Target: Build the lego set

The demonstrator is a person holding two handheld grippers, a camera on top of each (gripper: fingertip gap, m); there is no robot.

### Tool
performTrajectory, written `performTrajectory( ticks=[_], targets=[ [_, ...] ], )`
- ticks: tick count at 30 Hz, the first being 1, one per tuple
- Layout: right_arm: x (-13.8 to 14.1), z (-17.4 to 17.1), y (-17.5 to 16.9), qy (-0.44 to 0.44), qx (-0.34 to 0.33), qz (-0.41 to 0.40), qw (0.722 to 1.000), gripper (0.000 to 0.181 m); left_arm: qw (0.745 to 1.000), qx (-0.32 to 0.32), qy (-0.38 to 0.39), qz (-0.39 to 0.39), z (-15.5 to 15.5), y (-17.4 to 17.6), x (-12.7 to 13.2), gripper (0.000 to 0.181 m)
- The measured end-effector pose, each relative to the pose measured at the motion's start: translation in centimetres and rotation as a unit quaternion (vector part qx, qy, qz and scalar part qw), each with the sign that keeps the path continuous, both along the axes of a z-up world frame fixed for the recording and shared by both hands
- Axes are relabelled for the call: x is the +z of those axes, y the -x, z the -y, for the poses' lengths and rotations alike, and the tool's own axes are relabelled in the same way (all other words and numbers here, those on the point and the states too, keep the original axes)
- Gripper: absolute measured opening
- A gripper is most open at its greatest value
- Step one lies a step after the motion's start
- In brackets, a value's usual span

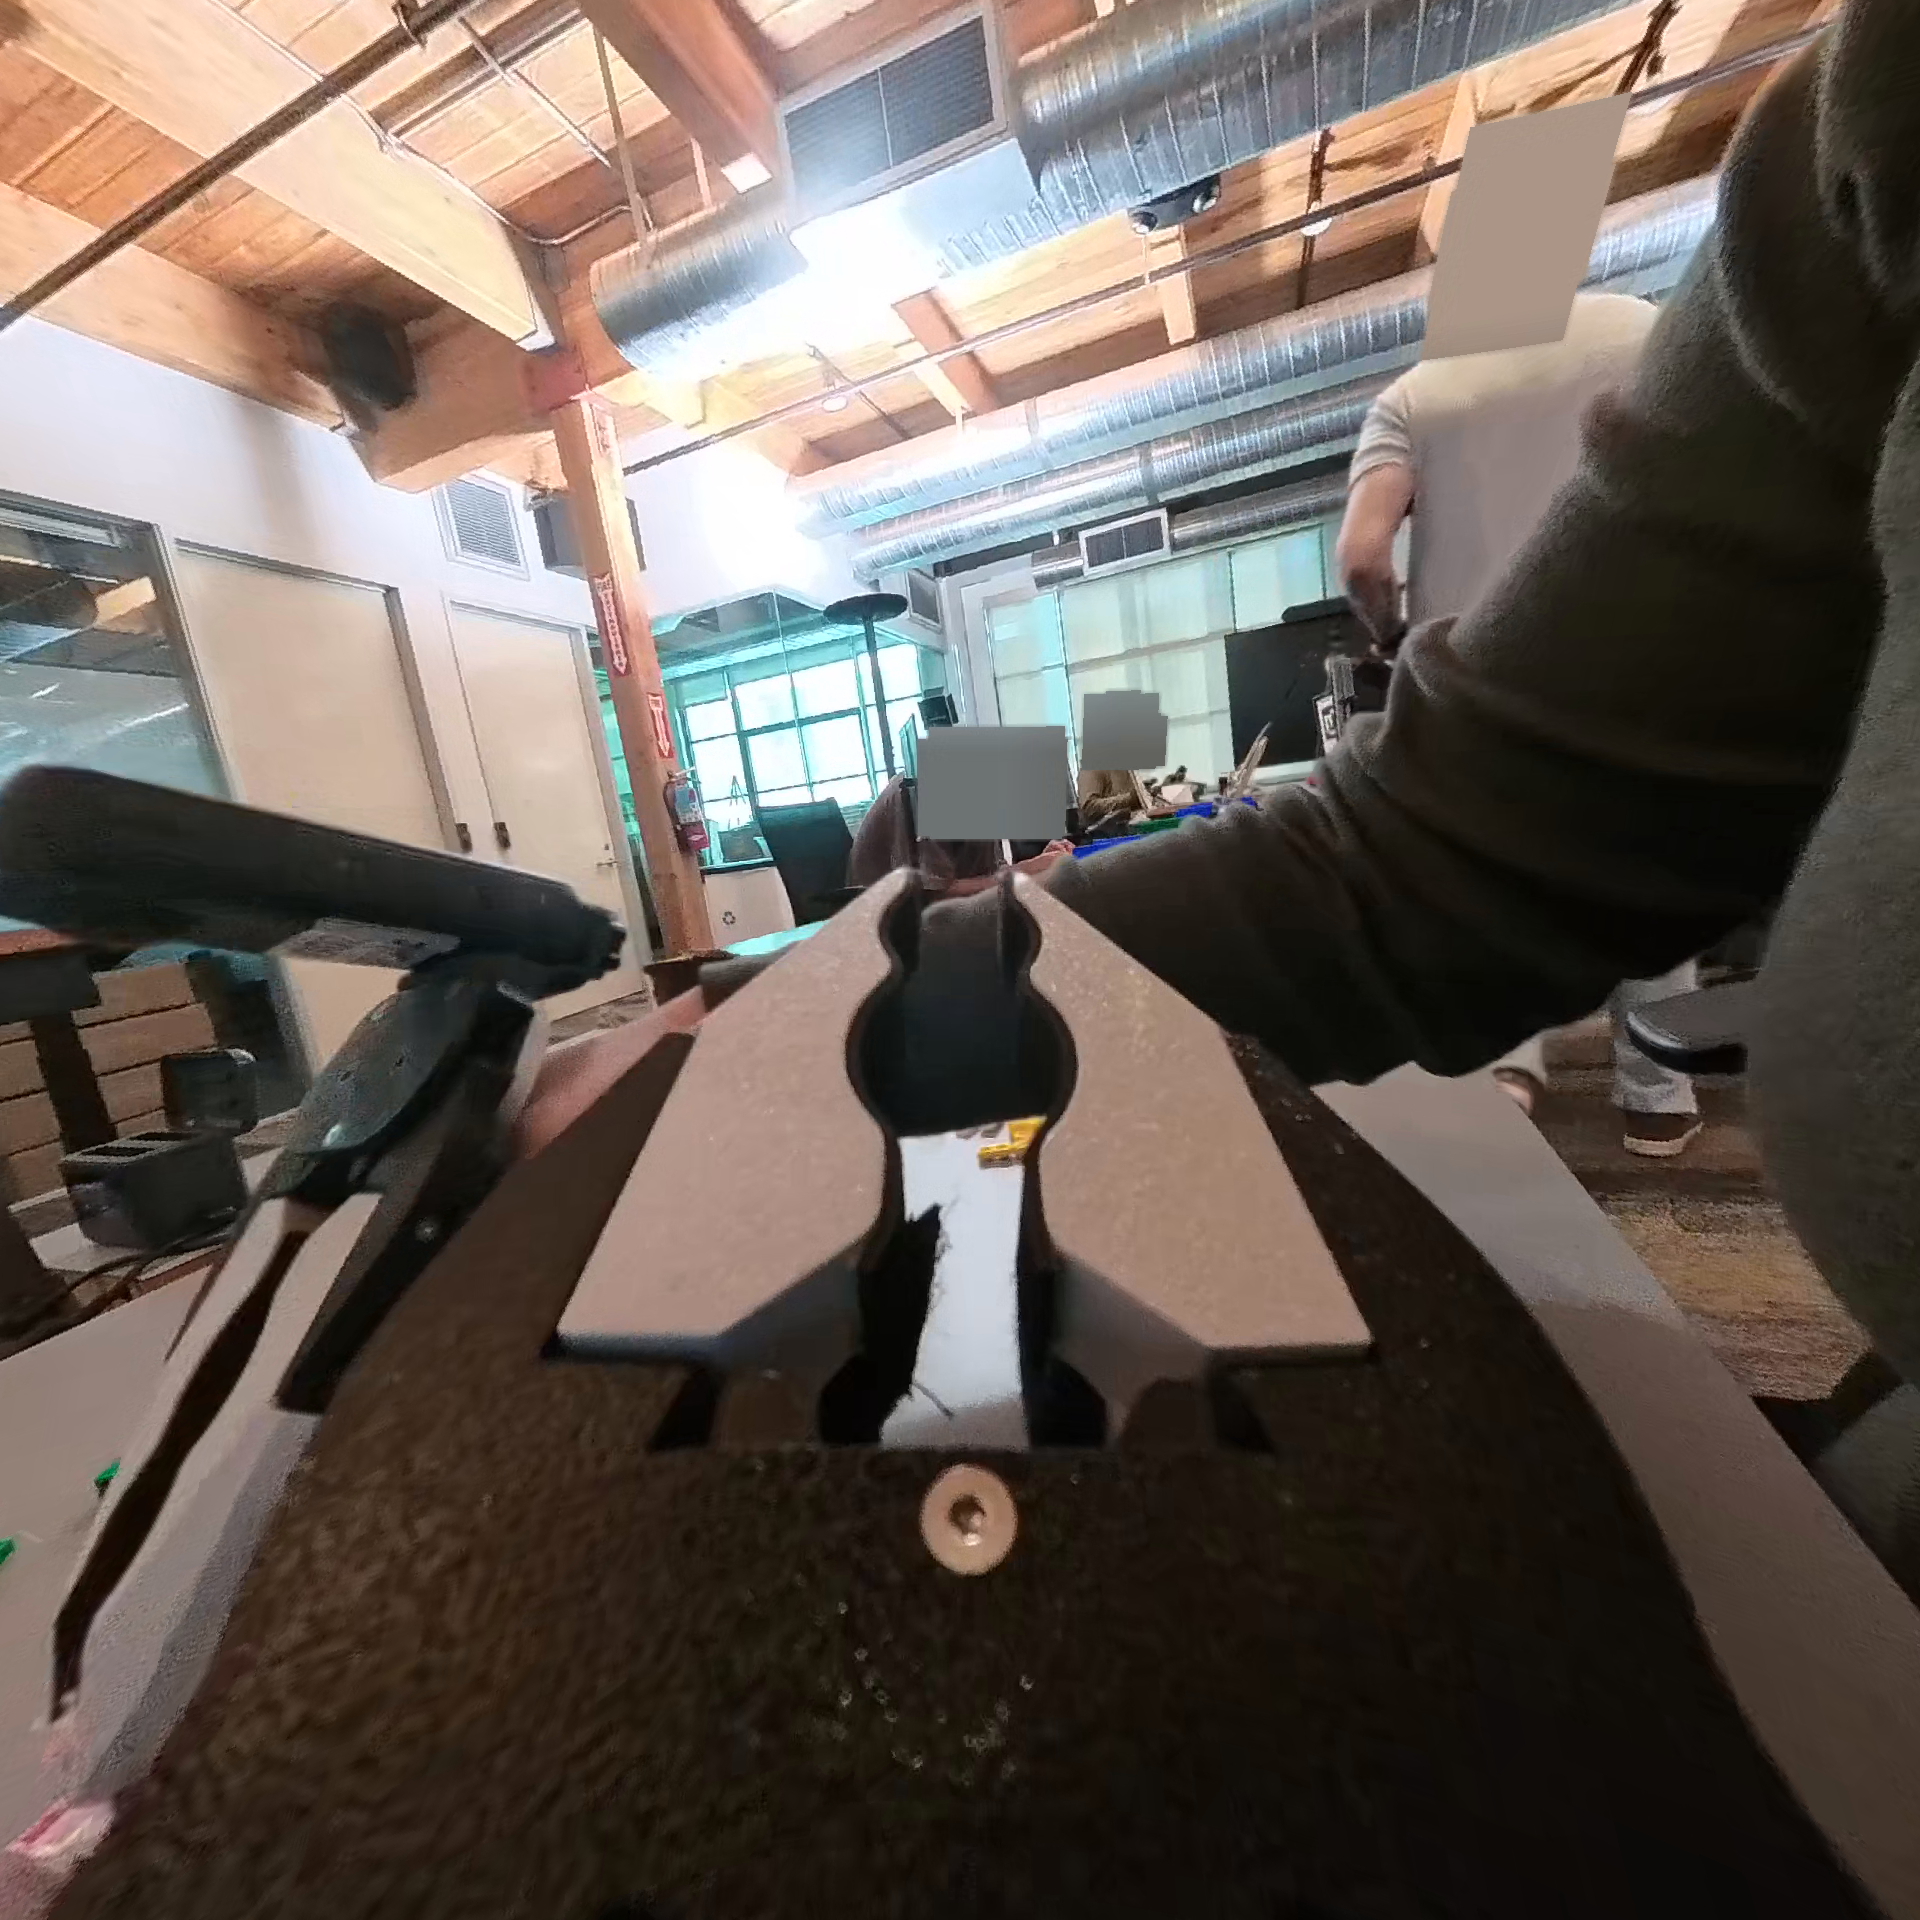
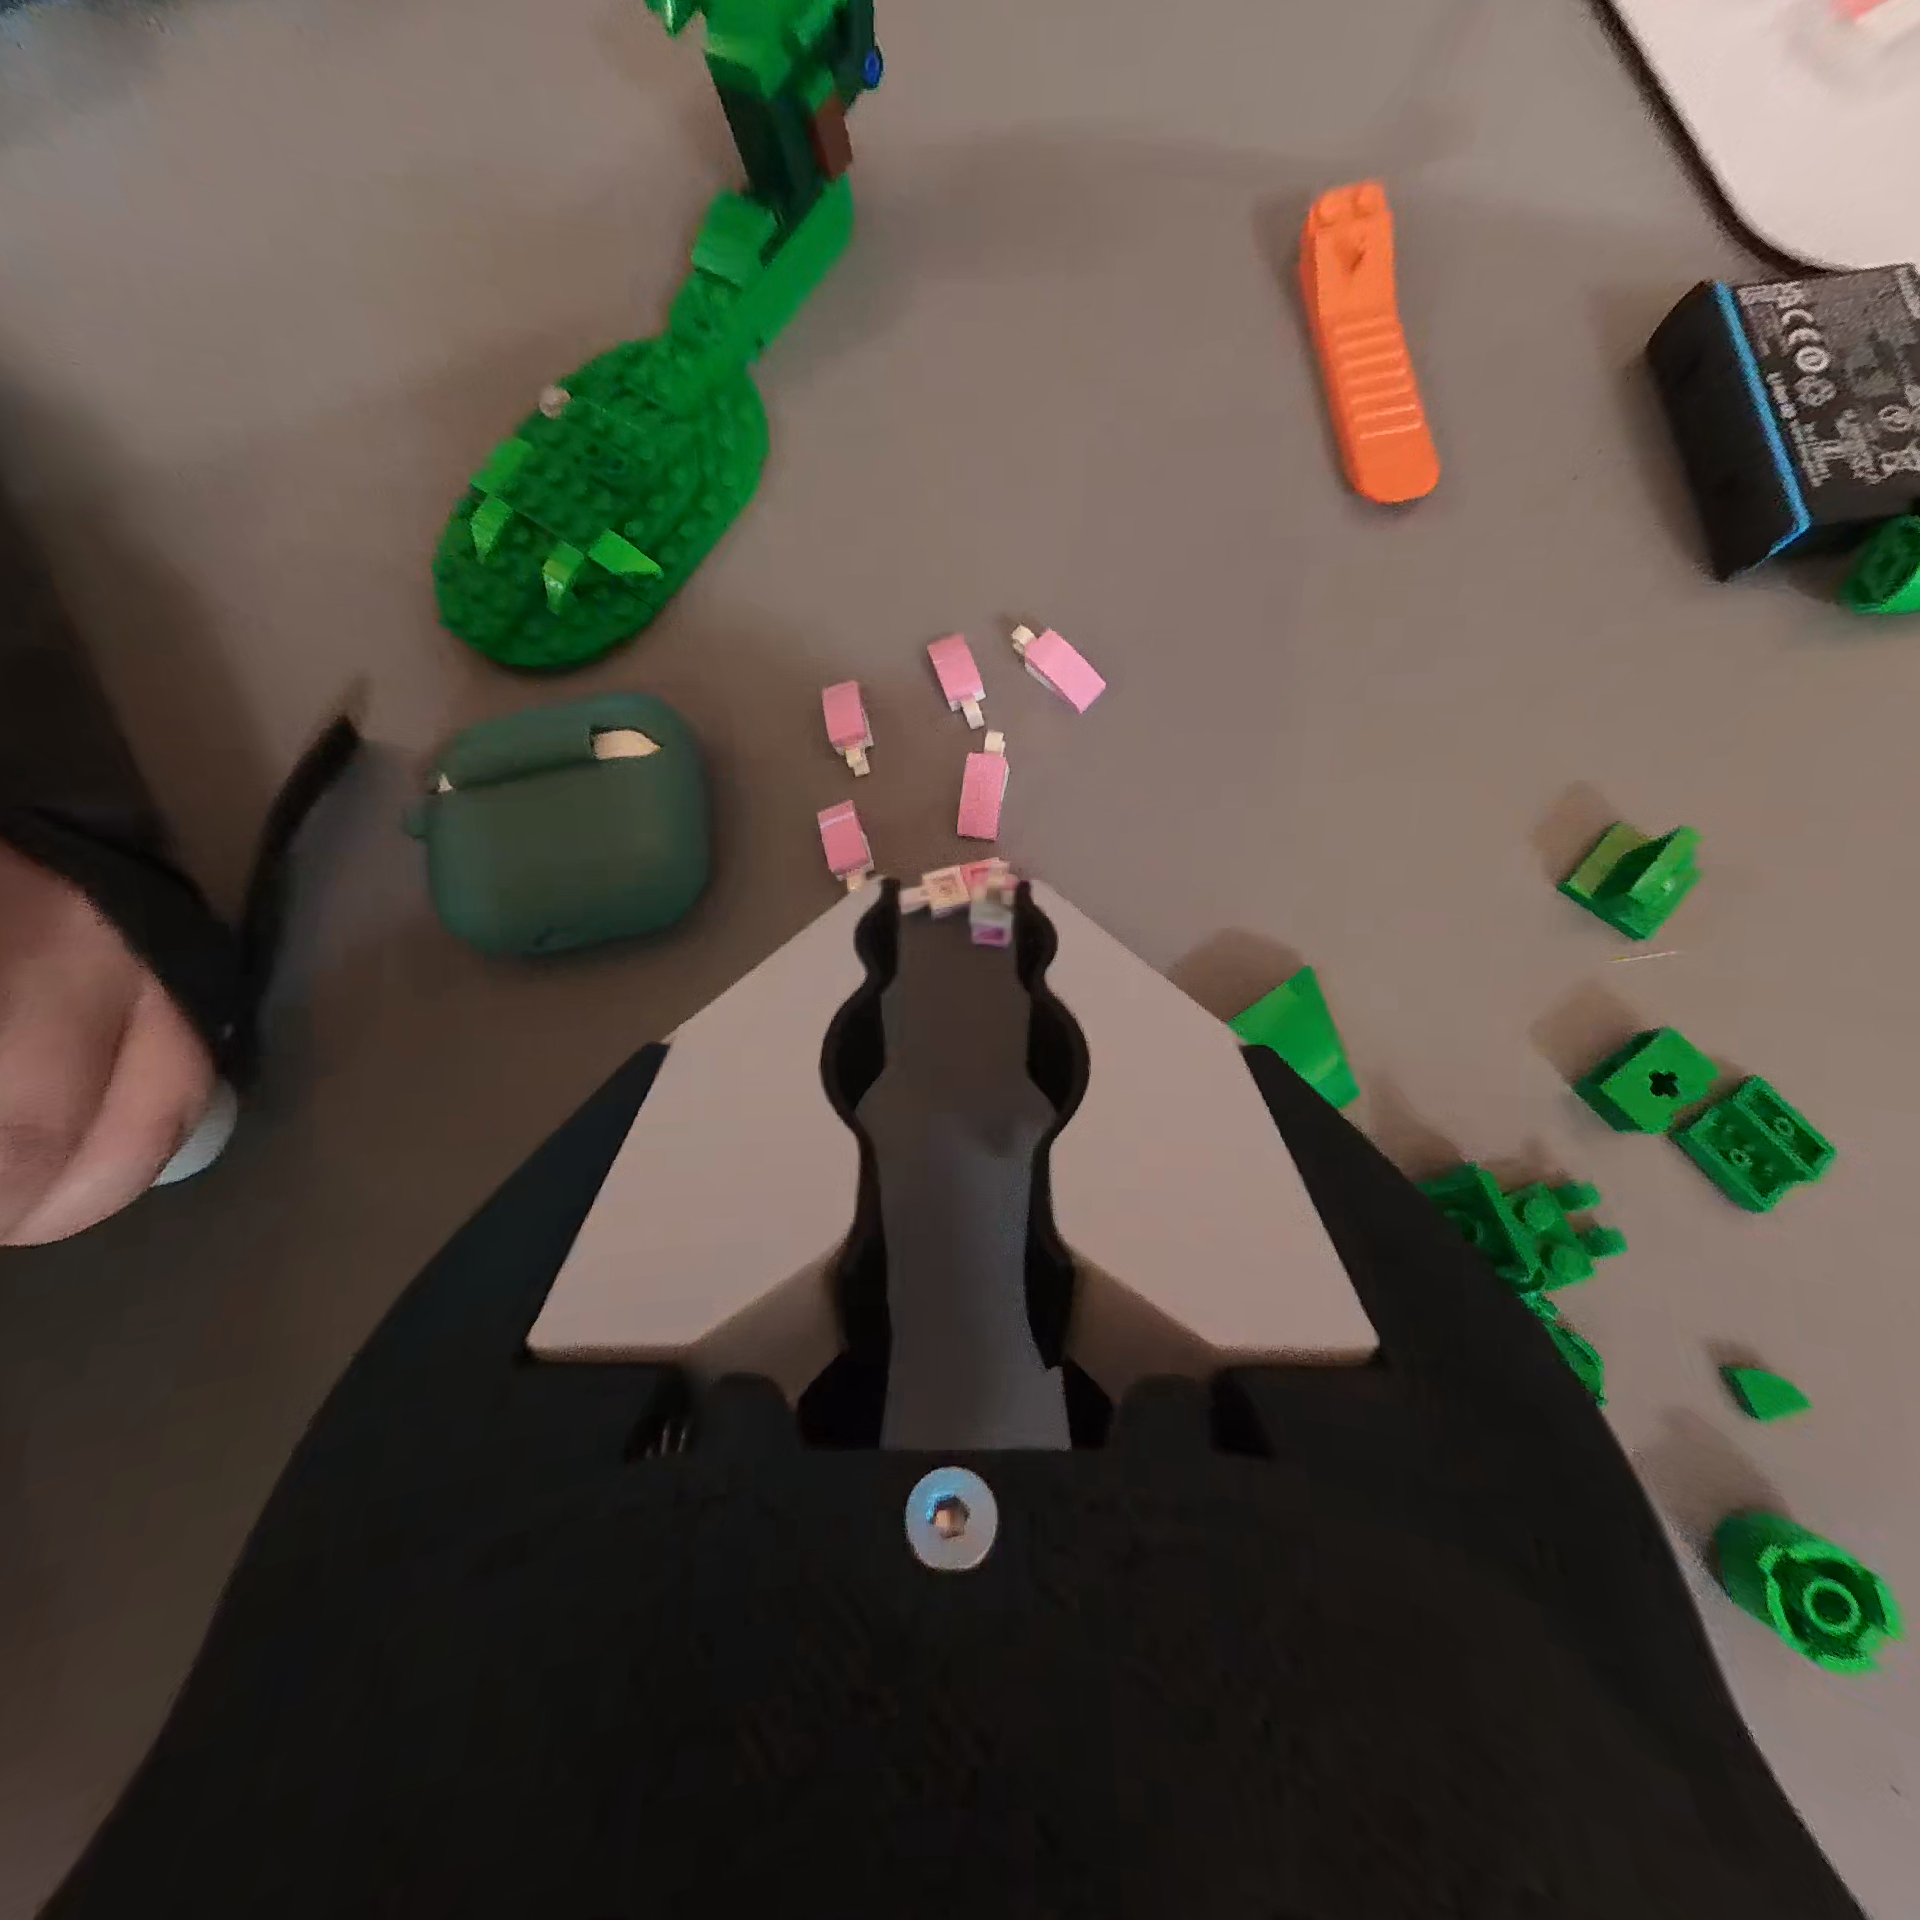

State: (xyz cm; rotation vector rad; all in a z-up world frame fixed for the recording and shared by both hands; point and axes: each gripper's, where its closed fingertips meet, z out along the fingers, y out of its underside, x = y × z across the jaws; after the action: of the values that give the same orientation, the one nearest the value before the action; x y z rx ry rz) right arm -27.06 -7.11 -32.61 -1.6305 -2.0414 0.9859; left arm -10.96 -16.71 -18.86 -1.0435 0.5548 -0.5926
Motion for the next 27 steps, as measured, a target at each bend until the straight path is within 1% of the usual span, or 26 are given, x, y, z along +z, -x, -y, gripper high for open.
performTrajectory(
  ticks=[2, 4, 6, 7, 8, 9, 11, 12, 14, 16, 18, 19, 20, 21, 22, 23, 25, 27],
  targets=[
    [1.3, -0.3, -0.6, -0.011, -0.011, -0.025, 1.0, 0.028, 1.0, -0.004, 0.003, -0.002, 0.0, -0.1, -0.1, 0.011],
    [3.8, -1.0, -2.1, -0.028, -0.036, -0.077, 0.996, 0.032, 1.0, -0.014, 0.011, -0.005, -0.1, -0.4, -0.4, 0.012],
    [6.9, -2.0, -4.8, -0.06, -0.072, -0.153, 0.984, 0.034, 0.999, -0.032, 0.025, -0.013, -0.1, -1.0, -0.8, 0.015],
    [8.5, -2.8, -6.7, -0.089, -0.099, -0.192, 0.972, 0.034, 0.999, -0.035, 0.026, -0.015, -0.1, -1.1, -0.8, 0.016],
    [10.1, -3.8, -9.1, -0.13, -0.134, -0.231, 0.955, 0.034, 0.999, -0.035, 0.024, -0.013, 0.0, -1.1, -0.8, 0.015],
    [11.9, -5.0, -12.1, -0.182, -0.177, -0.269, 0.929, 0.033, 0.999, -0.036, 0.022, -0.012, 0.0, -1.1, -0.7, 0.015],
    [15.5, -6.9, -19.5, -0.284, -0.272, -0.336, 0.856, 0.028, 0.999, -0.037, 0.024, -0.01, 0.0, -1.0, -0.7, 0.014],
    [17.1, -7.4, -23.6, -0.319, -0.32, -0.359, 0.816, 0.024, 0.999, -0.038, 0.026, -0.009, -0.1, -1.0, -0.7, 0.014],
    [19.3, -7.9, -32.0, -0.36, -0.412, -0.384, 0.744, 0.023, 0.999, -0.035, 0.029, -0.001, -0.3, -0.8, -0.7, 0.014],
    [20.4, -7.8, -39.9, -0.383, -0.492, -0.4, 0.671, 0.021, 0.999, -0.034, 0.031, 0.003, -0.4, -0.7, -0.6, 0.014],
    [20.2, -7.6, -46.3, -0.393, -0.558, -0.403, 0.609, 0.019, 0.999, -0.029, 0.032, 0.0, -0.6, -0.7, -0.7, 0.014],
    [19.7, -7.5, -48.7, -0.399, -0.582, -0.395, 0.588, 0.019, 0.999, -0.027, 0.033, -0.002, -0.7, -0.8, -0.8, 0.014],
    [18.9, -7.7, -50.7, -0.406, -0.601, -0.382, 0.573, 0.018, 0.999, -0.023, 0.032, -0.004, -0.8, -0.8, -0.8, 0.014],
    [18.1, -7.9, -52.2, -0.415, -0.613, -0.365, 0.565, 0.018, 0.999, -0.019, 0.032, -0.006, -0.8, -0.8, -0.8, 0.014],
    [17.1, -8.2, -53.2, -0.424, -0.617, -0.348, 0.565, 0.018, 0.999, -0.015, 0.03, -0.008, -0.9, -0.8, -0.8, 0.014],
    [16.0, -8.7, -53.7, -0.429, -0.615, -0.33, 0.574, 0.018, 1.0, -0.009, 0.028, -0.011, -0.9, -0.8, -0.8, 0.014],
    [13.5, -10.2, -54.1, -0.412, -0.615, -0.298, 0.603, 0.021, 0.999, 0.027, 0.023, -0.008, -1.5, -0.2, -0.6, 0.022],
    [11.6, -11.7, -53.8, -0.384, -0.61, -0.27, 0.638, 0.027, 0.999, 0.046, 0.026, 0.003, -1.9, 0.5, -0.4, 0.023]
  ],
)
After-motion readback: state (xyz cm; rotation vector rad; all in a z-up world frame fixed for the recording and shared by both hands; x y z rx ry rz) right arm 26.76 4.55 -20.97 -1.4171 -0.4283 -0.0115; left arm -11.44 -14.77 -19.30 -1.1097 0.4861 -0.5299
